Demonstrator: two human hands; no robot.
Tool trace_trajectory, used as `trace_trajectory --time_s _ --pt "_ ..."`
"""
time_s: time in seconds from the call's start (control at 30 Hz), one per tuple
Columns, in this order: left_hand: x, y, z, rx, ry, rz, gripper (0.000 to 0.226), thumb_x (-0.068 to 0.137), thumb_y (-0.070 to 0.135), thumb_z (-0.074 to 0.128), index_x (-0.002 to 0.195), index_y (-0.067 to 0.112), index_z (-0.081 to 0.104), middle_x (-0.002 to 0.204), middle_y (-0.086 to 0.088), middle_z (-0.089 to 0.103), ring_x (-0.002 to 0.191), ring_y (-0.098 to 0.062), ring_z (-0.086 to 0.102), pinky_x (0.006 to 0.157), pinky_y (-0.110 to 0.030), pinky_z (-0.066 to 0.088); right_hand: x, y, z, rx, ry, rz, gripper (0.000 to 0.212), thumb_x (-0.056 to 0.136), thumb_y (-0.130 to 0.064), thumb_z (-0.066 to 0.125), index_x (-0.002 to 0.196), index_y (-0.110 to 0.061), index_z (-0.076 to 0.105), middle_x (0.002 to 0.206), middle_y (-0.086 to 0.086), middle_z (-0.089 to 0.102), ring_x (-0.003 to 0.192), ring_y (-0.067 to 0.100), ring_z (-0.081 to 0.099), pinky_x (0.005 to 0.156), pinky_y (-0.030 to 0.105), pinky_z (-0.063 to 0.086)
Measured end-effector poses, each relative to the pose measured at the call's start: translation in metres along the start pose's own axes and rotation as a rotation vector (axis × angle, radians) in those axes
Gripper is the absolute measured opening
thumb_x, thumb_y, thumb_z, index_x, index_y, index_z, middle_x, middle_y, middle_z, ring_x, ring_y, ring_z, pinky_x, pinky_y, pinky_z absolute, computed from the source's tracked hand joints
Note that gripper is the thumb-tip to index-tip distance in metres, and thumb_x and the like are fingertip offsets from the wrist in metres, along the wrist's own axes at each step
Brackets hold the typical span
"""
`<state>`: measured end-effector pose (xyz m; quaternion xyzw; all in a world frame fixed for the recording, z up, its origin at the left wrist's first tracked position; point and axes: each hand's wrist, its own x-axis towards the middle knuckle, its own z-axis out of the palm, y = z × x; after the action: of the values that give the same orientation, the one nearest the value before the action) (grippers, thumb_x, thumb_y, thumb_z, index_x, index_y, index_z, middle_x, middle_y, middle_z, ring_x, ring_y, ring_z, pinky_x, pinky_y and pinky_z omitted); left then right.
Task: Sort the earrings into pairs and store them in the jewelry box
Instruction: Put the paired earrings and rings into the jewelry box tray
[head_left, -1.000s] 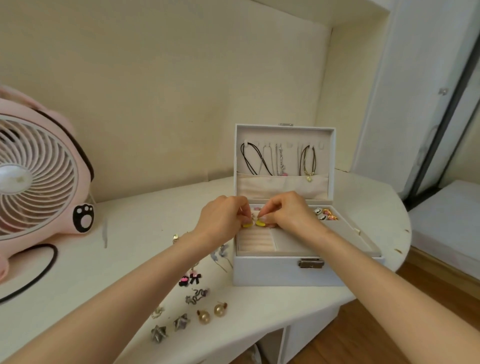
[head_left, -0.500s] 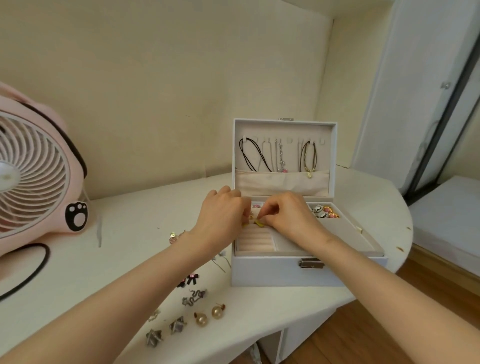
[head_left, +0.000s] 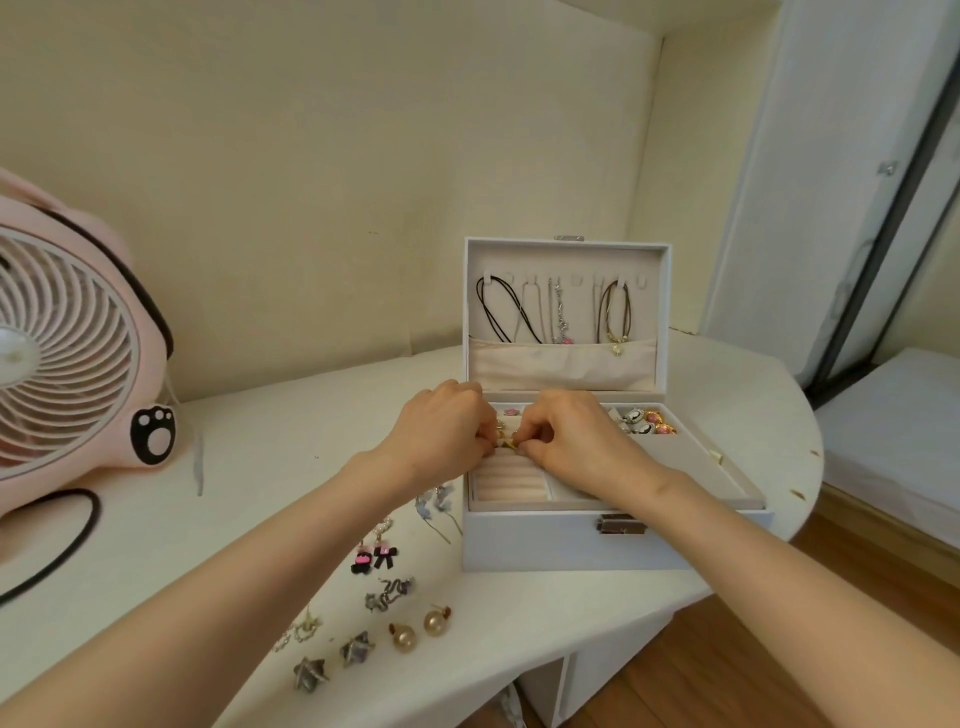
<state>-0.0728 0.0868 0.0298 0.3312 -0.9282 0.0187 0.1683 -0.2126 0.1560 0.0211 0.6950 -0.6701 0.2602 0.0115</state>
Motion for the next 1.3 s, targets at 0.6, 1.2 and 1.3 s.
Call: trace_trajectory --time_s 0.6,1.2,1.3 --pt "-0.018 -0.011 -0.014 -0.147 0.178 -0.044 0.031 0.089 0.006 0.039 0.104 0.02 0.063 0.103 0.005 0.063 0.097 -0.015 0.05 0.076 -0.031 0.044 0.001 -0.002 -0.002 -0.013 -0.029 0.021 0.019 0.085 -0.018 0.064 0.097 -0.03 0.074 0.077 -0.014 0.058 0.075 0.009 0.052 0.069 0.028 0.044" --pt "-0.019 0.001 0.002 0.142 0.062 0.086 0.034 0.095 0.027 0.036 0.118 0.03 0.062 0.11 0.004 0.057 0.103 -0.02 0.044 0.074 -0.025 0.026 0.001 -0.003 0.001 -0.067 -0.056 0.038 0.015 0.087 -0.013 0.062 0.094 -0.017 0.074 0.088 -0.006 0.054 0.096 0.017 0.057 0.086 0.037 0.047" --pt "-0.015 0.0 0.003 0.18 0.054 0.122 0.036 0.094 0.025 0.037 0.118 0.031 0.062 0.112 0.006 0.057 0.104 -0.019 0.044 0.073 -0.025 0.024 0.001 0.0 0.002 -0.034 -0.048 0.054 0.017 0.085 -0.009 0.063 0.095 -0.016 0.075 0.097 -0.002 0.064 0.098 0.016 0.059 0.088 0.032 0.047"
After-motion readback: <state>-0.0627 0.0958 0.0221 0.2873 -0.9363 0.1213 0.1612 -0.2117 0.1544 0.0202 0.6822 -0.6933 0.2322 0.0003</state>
